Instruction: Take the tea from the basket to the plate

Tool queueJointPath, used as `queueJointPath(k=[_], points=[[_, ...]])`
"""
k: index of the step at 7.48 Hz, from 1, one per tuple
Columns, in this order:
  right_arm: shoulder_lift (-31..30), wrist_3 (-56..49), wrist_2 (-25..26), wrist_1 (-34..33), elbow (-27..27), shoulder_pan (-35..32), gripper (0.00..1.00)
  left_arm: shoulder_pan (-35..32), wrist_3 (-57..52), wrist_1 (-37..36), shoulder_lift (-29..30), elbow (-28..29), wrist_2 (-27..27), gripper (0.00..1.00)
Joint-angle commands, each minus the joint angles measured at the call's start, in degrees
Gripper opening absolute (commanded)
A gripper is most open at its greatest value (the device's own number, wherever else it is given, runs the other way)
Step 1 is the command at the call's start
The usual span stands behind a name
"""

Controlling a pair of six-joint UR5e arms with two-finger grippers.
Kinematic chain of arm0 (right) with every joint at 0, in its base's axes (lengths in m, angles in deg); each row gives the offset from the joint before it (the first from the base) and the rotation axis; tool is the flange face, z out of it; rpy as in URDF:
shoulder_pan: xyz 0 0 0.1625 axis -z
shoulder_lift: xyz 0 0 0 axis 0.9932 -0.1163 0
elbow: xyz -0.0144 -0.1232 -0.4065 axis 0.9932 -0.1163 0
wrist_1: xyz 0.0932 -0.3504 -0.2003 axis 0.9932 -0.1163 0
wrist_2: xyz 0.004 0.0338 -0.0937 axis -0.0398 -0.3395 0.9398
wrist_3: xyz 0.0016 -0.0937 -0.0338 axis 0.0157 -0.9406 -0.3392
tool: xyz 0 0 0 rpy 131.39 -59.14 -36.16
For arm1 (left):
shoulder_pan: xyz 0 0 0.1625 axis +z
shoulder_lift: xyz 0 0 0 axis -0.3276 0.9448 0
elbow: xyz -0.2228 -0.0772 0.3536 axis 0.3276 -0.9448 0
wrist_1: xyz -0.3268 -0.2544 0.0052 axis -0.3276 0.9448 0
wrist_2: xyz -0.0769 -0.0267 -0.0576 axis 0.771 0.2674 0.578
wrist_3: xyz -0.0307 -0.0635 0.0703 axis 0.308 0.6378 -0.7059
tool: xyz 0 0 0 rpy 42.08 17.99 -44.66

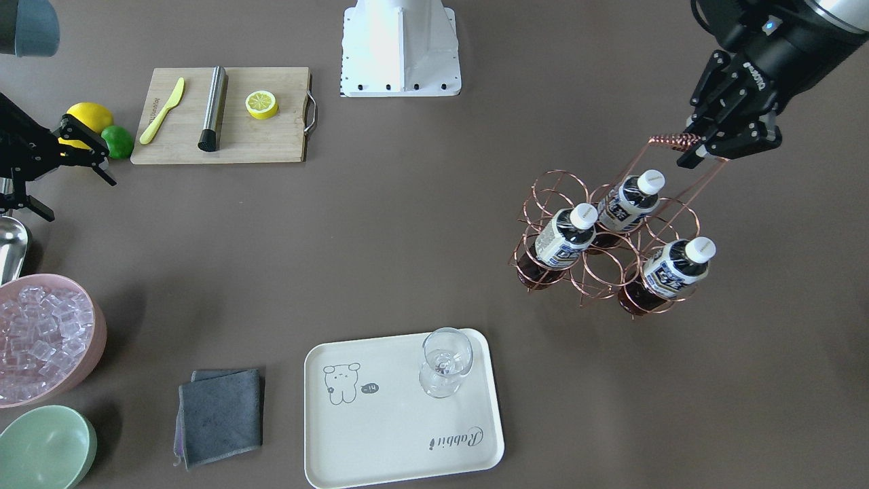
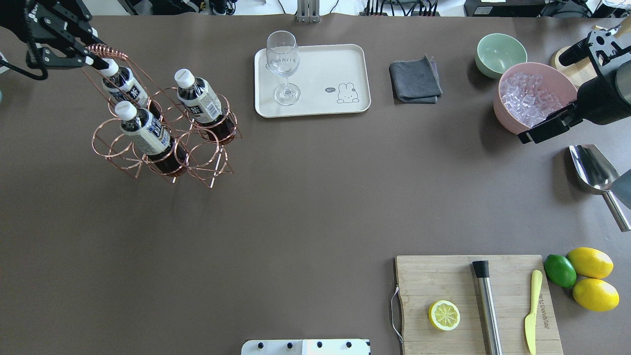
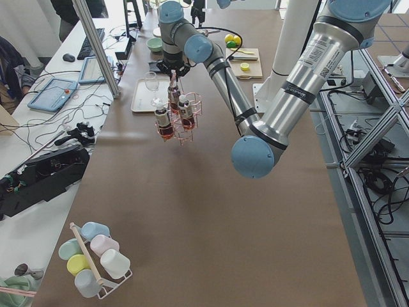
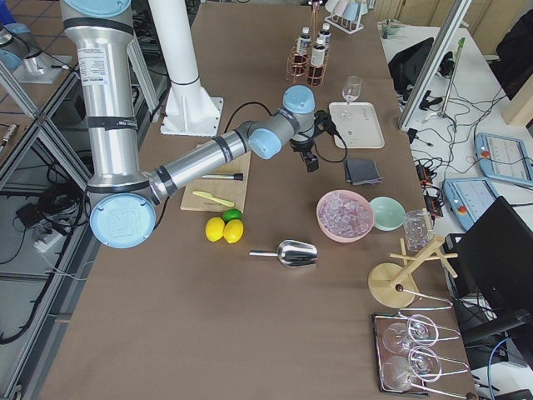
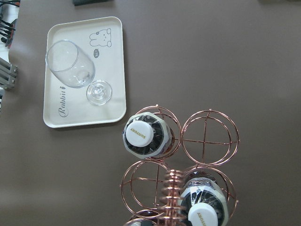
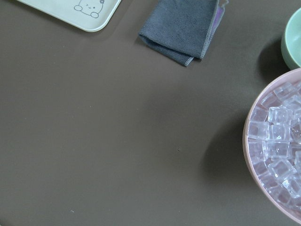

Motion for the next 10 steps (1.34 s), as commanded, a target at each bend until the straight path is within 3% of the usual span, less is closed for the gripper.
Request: queueJointPath(k=[1,5,10], points=[[-0.09,-0.05,0.0,0.52,0.19,-0.03,1.0,5.14,10.19,2.35,3.75,-1.24,-1.83,0.0],[-0.44,0.13,-0.09,2.02,0.19,-0.03,1.0,13.05,20.98,-0.97,11.92,-3.09,-8.77,0.0],[-0.79,0.13,-0.88,2.89,0.36,-0.03,1.0,24.72,37.34,-1.17,15.81,-4.76,-20.88,0.0]])
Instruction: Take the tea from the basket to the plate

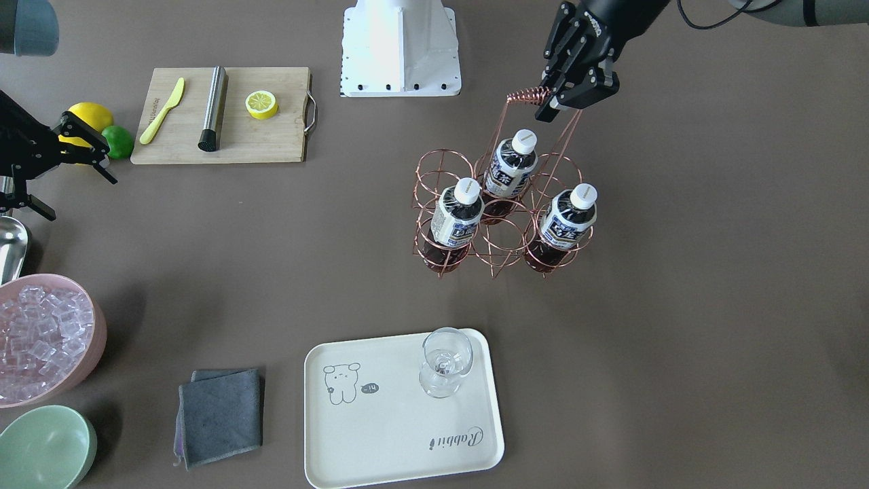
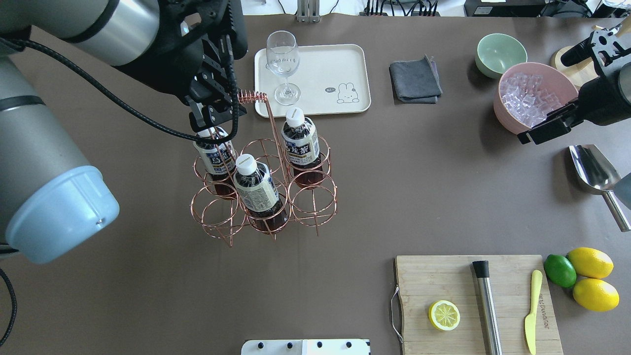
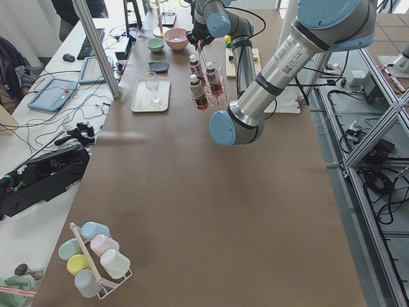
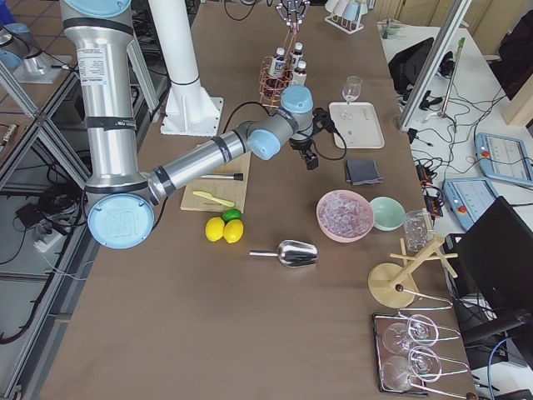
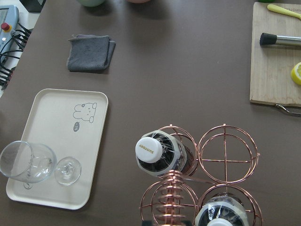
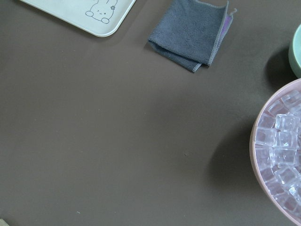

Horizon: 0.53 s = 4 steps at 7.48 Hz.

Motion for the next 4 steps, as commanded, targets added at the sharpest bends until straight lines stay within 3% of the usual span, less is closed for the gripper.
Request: queueJointPath(k=[1,2,4], points=[[-0.64,0.68,-0.41,3.76,-1.35,0.15,1.0,7.74,7.16,-0.24,1.78,-0.07,-8.63,0.0],[-0.82,0.69,-0.32,7.18,-3.54,0.84,1.0,10.47,7.36,-1.12,2.14,-0.07,-12.77,0.0],[-0.39,3.65,1.95,17.19,-4.7,6.01,1.0,11.64,7.45,-1.3,2.14,0.02,-13.77,0.0]])
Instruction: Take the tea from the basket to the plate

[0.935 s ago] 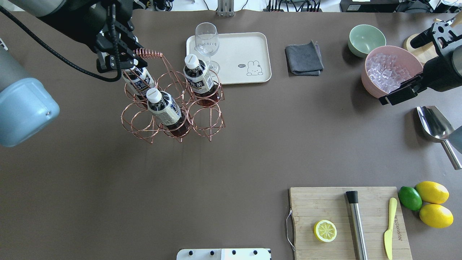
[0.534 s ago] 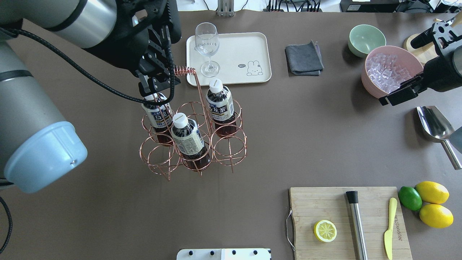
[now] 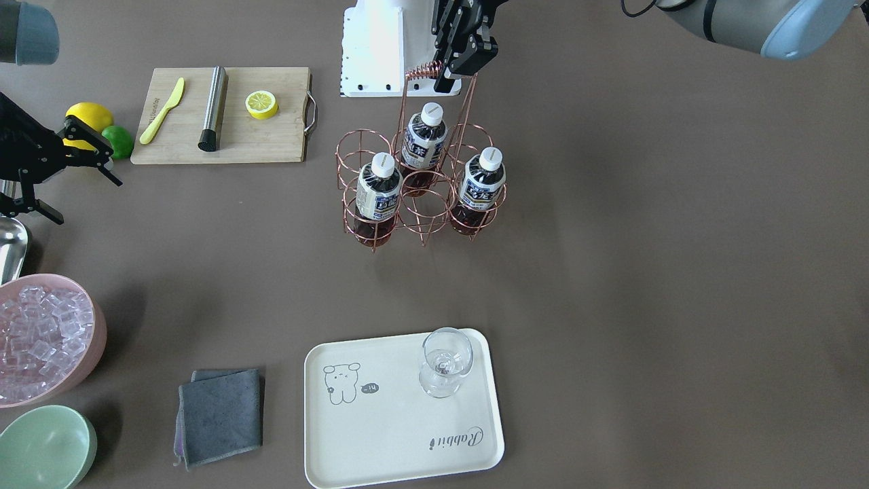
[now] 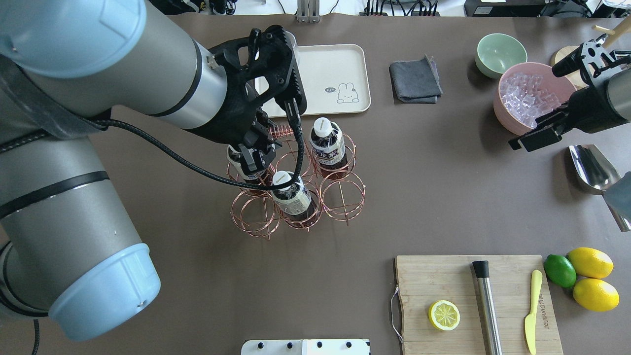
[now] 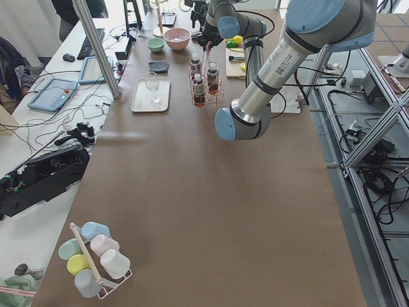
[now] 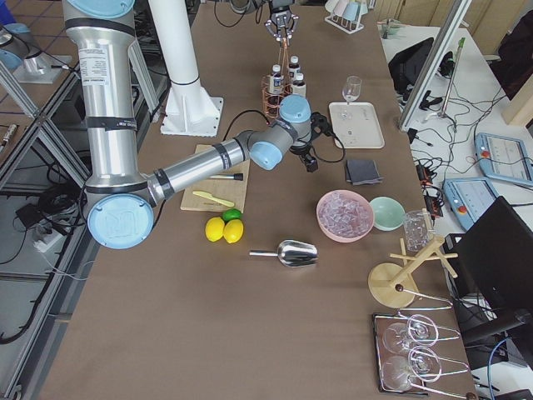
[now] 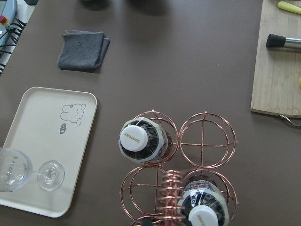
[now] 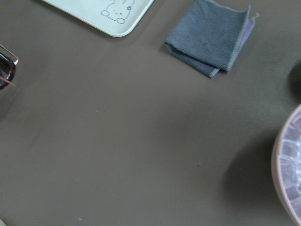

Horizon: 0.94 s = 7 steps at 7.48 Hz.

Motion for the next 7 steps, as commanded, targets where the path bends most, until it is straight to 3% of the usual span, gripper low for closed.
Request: queueJointPath(k=[1,2,4,7], points=[[0.86,6.71,4.6,13.03,-1.08,6.87,1.0,2.05,0.37,-0.24,-0.11,0.15,-1.76,0.0],[2.35,9.1,6.36,17.26,-1.34,8.99,1.0,2.15,0.19,-0.24,-0.2,0.15,-1.67,0.0],[6.65,11.58,7.17,19.05,-0.55,9.8,1.0,2.85,-0.33,-0.15,-0.46,0.58,-1.85,0.0],[9.83,13.78,19.51,27.12,-0.64,19.35,1.0,5.31,-0.34,0.11,-1.08,1.02,-1.94,0.0]])
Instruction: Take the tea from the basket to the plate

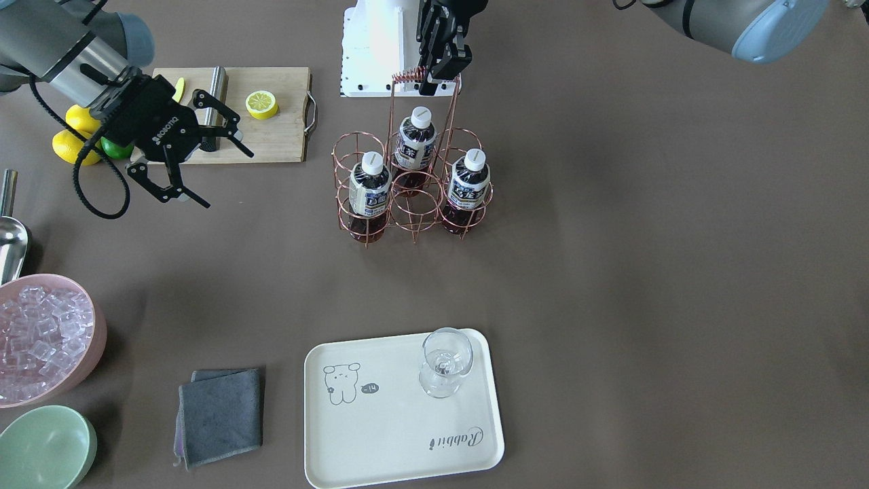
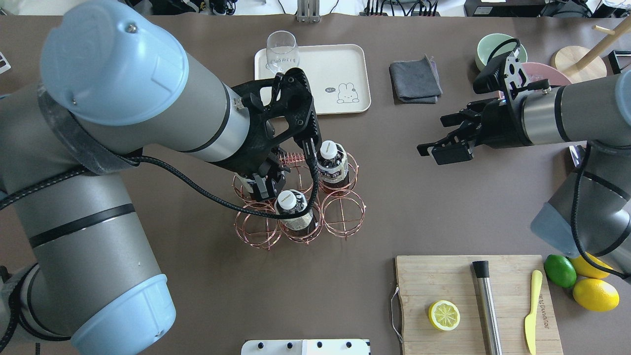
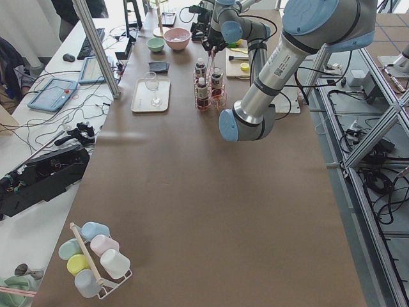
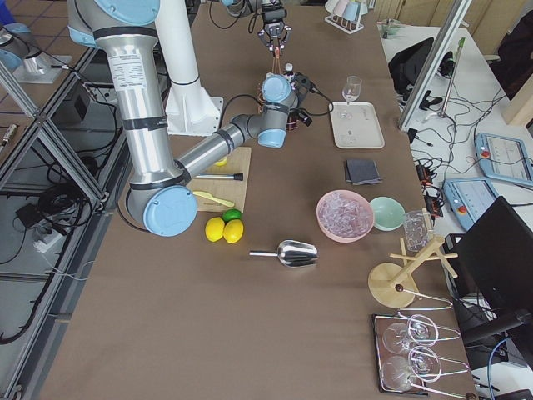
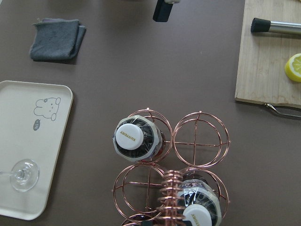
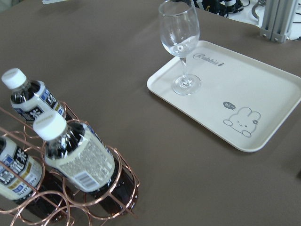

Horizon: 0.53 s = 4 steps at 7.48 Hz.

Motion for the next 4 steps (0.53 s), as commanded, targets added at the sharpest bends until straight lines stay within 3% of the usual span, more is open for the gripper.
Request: queueJointPath(k=[1,4], points=[[2.84,0.77,10.93,6.89,-0.01,7.93,1.0,1.52,0.07,0.19,-0.41,0.32,-0.03,0.0],[6.71,0.51,19.2,6.82,0.08,14.25,1.0,2.14,0.07,0.19,-0.41,0.32,-0.03,0.0]])
